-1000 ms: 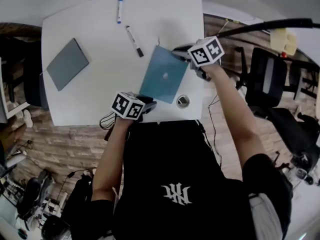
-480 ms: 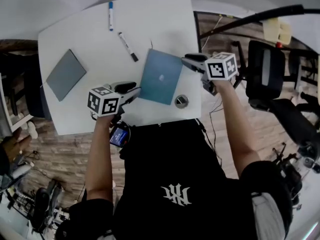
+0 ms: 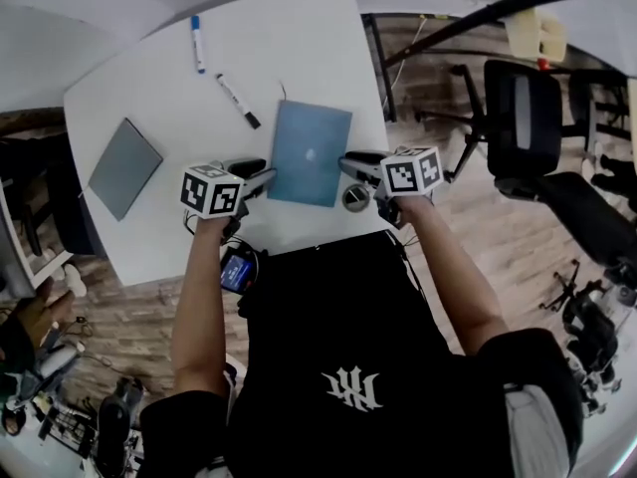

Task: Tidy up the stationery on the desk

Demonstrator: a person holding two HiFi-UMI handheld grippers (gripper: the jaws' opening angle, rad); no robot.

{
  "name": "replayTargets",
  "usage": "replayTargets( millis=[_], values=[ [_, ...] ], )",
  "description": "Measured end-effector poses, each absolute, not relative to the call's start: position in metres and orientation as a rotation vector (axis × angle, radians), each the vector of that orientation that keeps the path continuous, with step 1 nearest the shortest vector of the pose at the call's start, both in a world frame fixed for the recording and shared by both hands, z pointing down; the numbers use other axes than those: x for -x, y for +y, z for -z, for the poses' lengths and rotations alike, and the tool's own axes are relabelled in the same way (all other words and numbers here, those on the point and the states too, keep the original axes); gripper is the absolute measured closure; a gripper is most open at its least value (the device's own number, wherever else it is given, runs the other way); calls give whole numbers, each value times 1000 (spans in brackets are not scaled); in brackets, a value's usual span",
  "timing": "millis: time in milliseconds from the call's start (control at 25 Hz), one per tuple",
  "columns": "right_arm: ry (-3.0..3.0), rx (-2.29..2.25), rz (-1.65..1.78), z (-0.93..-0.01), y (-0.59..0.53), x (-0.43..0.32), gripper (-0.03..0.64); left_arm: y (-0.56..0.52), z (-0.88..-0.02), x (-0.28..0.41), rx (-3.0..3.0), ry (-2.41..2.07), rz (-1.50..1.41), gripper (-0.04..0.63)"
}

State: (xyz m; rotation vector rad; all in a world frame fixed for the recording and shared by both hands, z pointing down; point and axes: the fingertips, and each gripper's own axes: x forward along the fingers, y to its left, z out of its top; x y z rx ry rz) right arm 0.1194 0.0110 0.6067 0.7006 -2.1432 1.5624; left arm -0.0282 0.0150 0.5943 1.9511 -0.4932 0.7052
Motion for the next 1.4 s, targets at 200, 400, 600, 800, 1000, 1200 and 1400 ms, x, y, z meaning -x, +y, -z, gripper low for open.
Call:
replayTargets(
  millis=[200, 400, 600, 800, 1000, 1200, 1400],
  values=[
    [-2132, -720, -1594, -609, 9, -115, 492, 17, -597, 22, -1947, -476, -725, 459],
    [-2085, -740, -1590, -614, 8, -118, 523, 17, -600, 20, -1934, -507, -724, 468],
    [-2097, -770, -1536, -615, -7, -125, 554, 18, -608, 18, -1918, -529, -773, 545],
    [-2106, -753, -1509, -611, -21, -129, 555, 9, -608, 12, -1902, -534, -768, 545],
    [-2138, -778, -1471, -605, -54, -138, 558, -8, -608, -2, -1910, -523, -784, 545],
    [-2161, -776, -1431, -603, -94, -147, 558, -35, -608, -15, -1920, -555, -771, 541],
    [-2182, -789, -1404, -601, -133, -155, 558, -69, -606, -25, -1938, -583, -775, 540]
  ],
)
